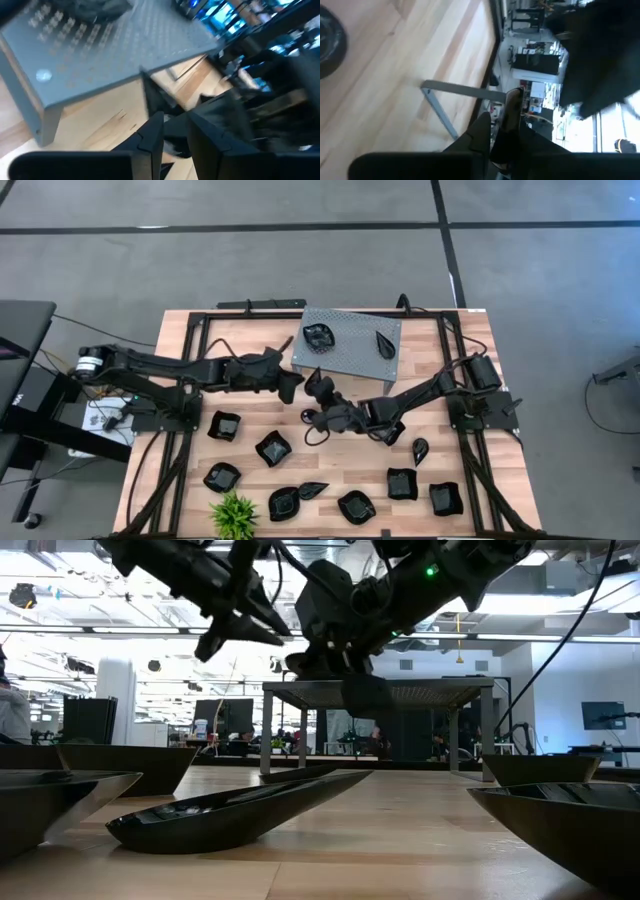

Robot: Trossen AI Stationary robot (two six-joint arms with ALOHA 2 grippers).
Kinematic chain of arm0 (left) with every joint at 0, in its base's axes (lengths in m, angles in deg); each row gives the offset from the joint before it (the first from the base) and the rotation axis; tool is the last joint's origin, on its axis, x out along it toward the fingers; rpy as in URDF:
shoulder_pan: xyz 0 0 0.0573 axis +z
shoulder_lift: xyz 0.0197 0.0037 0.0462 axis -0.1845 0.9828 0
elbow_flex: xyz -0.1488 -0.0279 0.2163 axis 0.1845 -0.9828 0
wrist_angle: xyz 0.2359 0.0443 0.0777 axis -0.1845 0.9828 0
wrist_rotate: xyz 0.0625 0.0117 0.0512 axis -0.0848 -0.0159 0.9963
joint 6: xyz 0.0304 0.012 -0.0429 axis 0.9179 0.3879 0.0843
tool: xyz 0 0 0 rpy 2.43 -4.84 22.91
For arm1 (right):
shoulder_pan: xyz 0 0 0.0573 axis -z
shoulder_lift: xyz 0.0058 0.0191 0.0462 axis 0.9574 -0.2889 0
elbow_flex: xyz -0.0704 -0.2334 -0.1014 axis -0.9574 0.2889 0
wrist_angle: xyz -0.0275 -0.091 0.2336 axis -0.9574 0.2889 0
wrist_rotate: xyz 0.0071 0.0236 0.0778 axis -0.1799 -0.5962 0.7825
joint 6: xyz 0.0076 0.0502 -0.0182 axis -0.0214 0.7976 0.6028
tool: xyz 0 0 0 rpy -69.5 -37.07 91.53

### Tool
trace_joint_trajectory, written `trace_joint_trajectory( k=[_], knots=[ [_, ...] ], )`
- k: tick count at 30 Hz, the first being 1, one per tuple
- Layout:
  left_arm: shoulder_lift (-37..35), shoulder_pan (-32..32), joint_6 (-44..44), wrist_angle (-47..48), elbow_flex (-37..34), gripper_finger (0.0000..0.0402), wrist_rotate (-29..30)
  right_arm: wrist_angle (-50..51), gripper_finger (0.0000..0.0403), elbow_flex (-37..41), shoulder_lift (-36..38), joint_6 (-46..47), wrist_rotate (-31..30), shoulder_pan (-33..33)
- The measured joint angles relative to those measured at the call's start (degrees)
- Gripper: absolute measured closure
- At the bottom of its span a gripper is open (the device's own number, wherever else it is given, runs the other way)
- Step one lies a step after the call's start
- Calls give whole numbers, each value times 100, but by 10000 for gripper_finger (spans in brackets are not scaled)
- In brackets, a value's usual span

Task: Pick & Place Mini shaped plates
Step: Stack the black drop-shaped plate on the other drop-shaped plate on the shelf

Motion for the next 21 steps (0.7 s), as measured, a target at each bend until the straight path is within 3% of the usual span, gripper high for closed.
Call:
trace_joint_trajectory(
  k=[11,16,21],
  knots=[
    [-712,-2,469,8,0,318,9,466,372,4,564,13,-218,-480],
    [-704,-2,570,5,0,318,9,1289,367,3,1531,212,-557,-751],
    [-684,-2,649,19,0,318,7,3049,378,2,2827,1201,-746,-1089]
  ],
)
